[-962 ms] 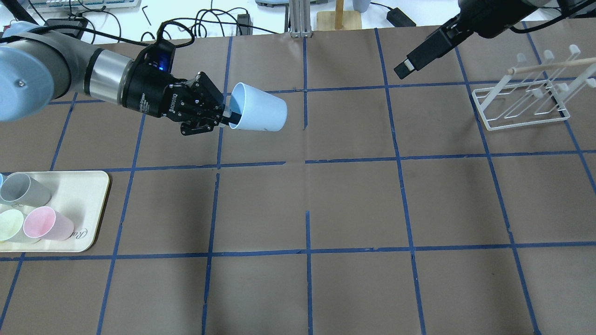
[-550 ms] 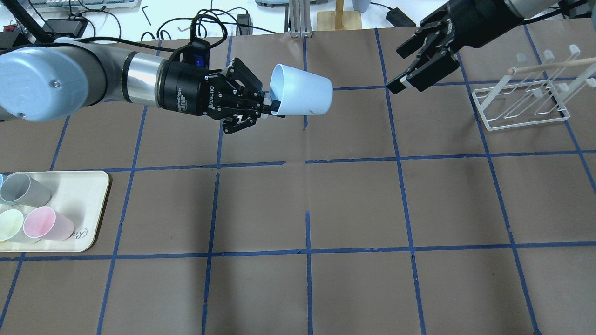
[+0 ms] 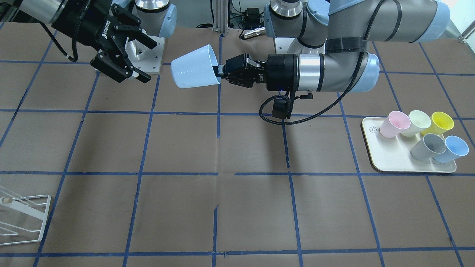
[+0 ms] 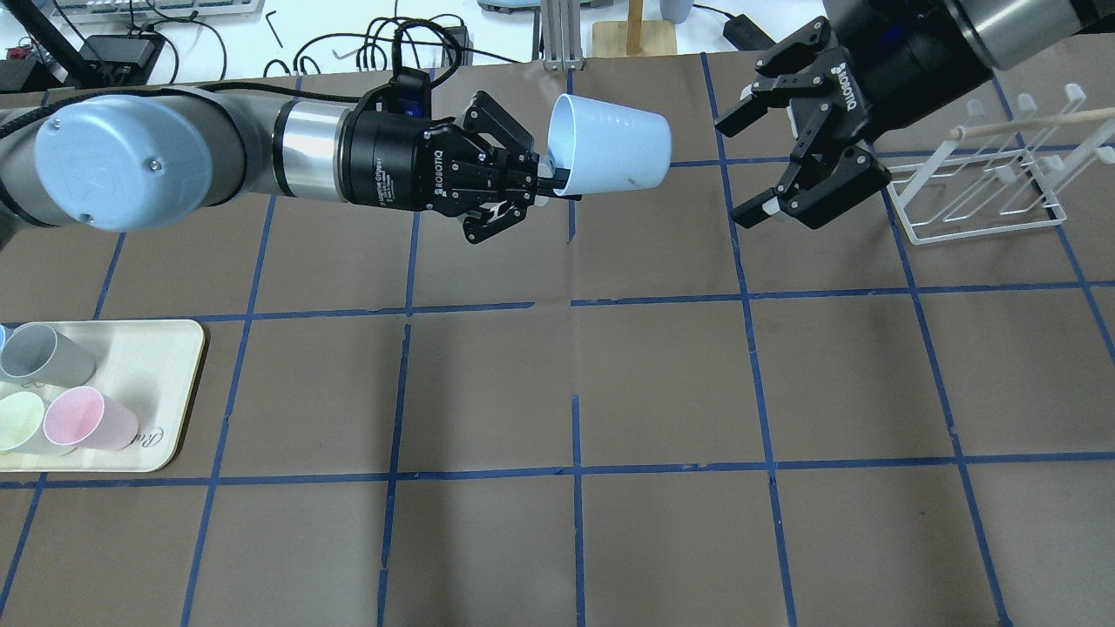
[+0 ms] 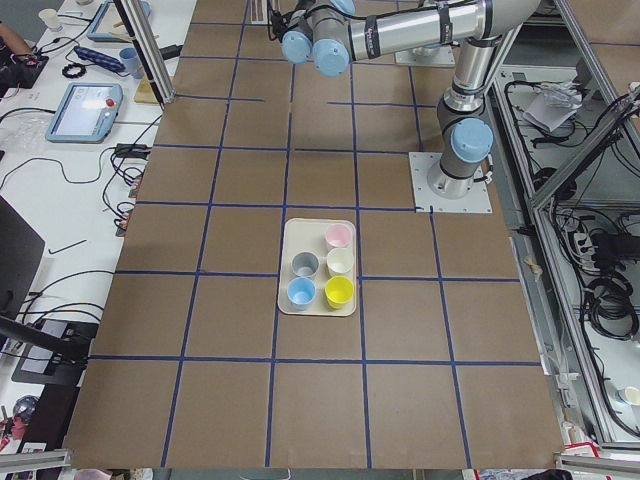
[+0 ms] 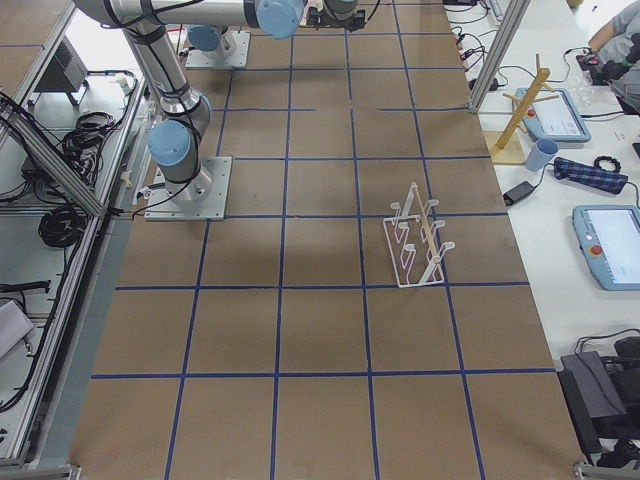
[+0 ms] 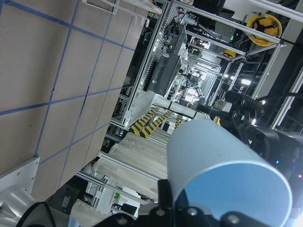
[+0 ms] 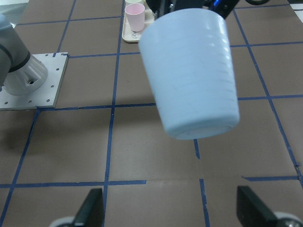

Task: Transfer IKEA cup to right arm and place on rack

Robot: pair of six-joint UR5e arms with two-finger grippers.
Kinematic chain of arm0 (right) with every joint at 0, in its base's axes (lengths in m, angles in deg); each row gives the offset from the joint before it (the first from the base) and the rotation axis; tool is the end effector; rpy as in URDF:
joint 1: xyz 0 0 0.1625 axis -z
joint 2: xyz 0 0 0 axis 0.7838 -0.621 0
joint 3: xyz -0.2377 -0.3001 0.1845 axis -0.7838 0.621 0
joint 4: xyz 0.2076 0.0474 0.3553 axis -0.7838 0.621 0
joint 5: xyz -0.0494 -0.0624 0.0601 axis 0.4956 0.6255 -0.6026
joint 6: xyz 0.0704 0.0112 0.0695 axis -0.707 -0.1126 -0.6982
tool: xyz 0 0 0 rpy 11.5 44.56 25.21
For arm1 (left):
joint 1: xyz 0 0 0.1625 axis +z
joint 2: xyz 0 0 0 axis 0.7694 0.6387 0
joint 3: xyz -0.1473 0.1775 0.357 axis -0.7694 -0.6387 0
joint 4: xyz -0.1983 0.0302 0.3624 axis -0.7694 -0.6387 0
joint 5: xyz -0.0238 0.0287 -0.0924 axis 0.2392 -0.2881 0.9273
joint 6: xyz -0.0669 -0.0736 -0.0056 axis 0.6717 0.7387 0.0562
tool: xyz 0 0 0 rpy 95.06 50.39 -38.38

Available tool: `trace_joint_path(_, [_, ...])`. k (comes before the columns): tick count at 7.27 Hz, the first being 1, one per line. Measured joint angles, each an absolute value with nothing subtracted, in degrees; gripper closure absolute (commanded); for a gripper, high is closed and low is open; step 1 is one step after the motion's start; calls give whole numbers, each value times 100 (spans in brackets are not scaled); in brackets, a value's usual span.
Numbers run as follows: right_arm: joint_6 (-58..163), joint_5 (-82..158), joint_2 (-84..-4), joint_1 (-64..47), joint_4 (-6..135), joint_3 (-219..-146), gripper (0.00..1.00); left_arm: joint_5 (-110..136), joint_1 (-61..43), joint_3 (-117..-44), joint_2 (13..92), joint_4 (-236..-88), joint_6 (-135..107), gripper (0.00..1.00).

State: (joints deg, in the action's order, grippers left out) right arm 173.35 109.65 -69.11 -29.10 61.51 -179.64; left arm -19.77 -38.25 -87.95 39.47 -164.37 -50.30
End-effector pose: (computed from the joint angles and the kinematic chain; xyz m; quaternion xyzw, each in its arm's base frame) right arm 0.1260 -0.4636 0.5231 -0.6627 0.6540 -0.2413 0.2735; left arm -0.2186 -0.4921 0.4008 0.1080 -0.7470 -0.1646 0.6350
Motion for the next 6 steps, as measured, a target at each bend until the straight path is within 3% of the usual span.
trace_joint_path(2, [17963, 10663, -7020, -2764, 5773, -17925, 0, -1962, -3822, -8795, 3976, -16426, -5027, 100])
trace_joint_path(6, [16620, 10503, -7079, -2930, 6145, -17575, 0, -1954, -3870, -8790, 4014, -16419, -5021, 100])
